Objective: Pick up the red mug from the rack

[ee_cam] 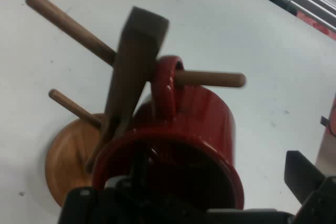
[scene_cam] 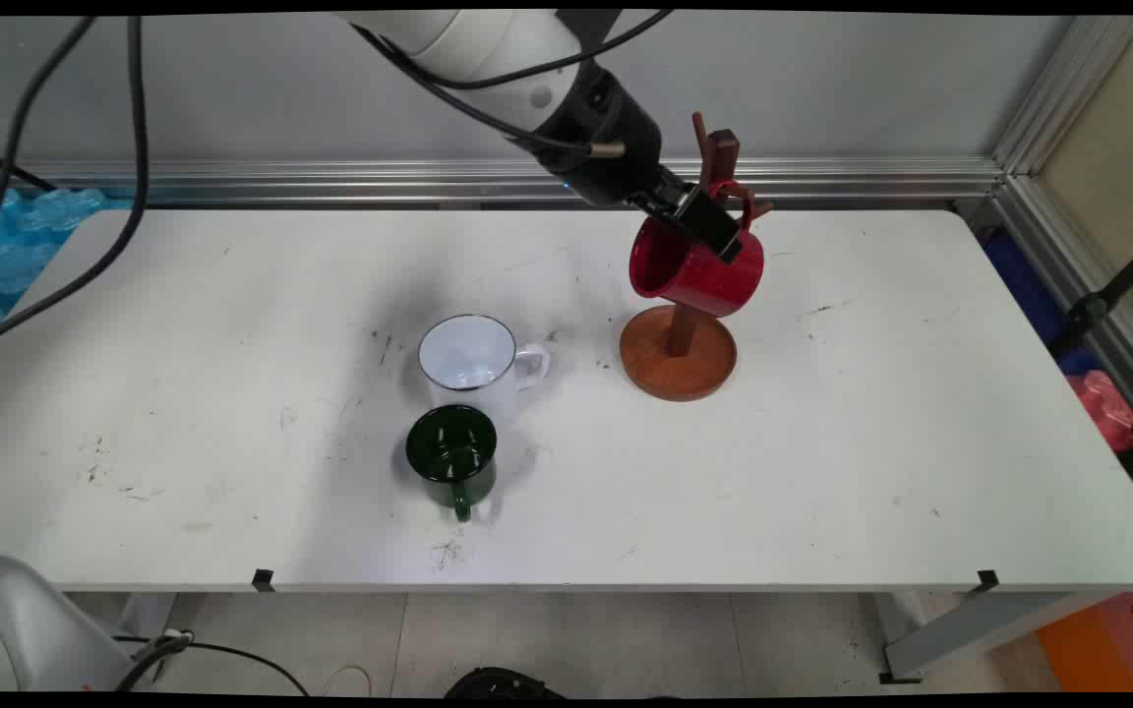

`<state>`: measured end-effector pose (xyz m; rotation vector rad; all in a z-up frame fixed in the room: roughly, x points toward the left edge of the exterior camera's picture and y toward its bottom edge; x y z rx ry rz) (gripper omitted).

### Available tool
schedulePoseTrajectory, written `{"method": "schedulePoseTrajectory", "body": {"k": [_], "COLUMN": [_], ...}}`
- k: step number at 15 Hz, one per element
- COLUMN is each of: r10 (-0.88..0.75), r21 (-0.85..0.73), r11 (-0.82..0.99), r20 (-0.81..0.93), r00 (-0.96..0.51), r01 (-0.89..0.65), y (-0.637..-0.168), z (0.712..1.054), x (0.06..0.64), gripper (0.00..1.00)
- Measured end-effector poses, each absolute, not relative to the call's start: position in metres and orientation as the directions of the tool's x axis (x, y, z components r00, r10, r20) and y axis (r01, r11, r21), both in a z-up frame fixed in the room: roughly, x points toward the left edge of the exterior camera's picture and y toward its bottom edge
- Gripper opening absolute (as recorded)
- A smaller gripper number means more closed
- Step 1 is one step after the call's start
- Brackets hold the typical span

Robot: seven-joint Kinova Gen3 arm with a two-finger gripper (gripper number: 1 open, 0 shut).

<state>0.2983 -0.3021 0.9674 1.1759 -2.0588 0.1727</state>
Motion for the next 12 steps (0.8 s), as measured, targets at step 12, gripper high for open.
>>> {"method": "schedulePoseTrajectory", "body": {"k": [12], "r10": [-0.487], "r21": [0.079], "r11": [0.78], "r20": [0.699], "r00": [-0.524], "r01": [-0.62], "y": [-0.248], "z": [1.003], "x": [0.367], "gripper": [1.0]}}
